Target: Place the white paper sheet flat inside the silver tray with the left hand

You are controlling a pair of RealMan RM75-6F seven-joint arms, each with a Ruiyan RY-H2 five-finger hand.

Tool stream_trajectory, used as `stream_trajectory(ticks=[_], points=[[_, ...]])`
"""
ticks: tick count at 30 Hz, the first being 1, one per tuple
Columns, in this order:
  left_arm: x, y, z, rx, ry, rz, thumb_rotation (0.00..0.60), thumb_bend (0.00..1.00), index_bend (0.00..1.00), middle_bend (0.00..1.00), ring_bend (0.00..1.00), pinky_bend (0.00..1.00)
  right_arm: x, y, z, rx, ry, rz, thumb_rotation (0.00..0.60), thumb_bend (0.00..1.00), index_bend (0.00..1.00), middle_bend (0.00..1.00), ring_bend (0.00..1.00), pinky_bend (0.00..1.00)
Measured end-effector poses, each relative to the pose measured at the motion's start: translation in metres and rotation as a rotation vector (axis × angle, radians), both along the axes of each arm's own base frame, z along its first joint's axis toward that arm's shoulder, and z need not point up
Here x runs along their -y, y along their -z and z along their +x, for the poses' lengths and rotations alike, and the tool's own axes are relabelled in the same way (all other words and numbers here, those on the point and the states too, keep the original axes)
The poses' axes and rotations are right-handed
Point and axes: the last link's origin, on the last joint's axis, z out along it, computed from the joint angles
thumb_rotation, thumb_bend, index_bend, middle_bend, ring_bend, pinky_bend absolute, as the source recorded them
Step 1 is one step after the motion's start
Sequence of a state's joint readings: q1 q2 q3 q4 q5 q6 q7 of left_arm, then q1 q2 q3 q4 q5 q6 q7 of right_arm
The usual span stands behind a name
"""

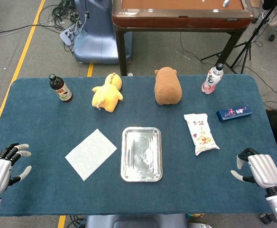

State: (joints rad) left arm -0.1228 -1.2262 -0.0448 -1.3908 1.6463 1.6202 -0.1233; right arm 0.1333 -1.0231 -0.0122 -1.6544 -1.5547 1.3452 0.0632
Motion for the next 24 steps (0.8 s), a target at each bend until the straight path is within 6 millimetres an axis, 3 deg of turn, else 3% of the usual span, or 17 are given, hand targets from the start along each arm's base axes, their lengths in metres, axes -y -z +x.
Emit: stream_trajectory(ticks=[12,15,24], points=[[0.002,-0.001,0.001,0.013,0.016,0.021,0.6,0.24,0.47,0.35,0.25,0.42,0.001,0.002,0.001,-0.007,0.001,0.001,0.6,0.19,0.68,0.6,0.36,0.68],[0.002,0.002,0.003,0.008,0.026,0.017,0.6,0.23,0.45,0.39,0.26,0.43,0.001,0.001,0.003,-0.012,-0.004,-0.006,0.6,0.18,0.68,0.59,0.36,0.66],[0.004,0.024,0.013,0.0,0.088,-0.097,0.6,0.23,0.43,0.43,0.26,0.44,-0.004,-0.007,0.015,-0.072,-0.03,-0.068,0.6,0.11,0.68,0.5,0.35,0.42]])
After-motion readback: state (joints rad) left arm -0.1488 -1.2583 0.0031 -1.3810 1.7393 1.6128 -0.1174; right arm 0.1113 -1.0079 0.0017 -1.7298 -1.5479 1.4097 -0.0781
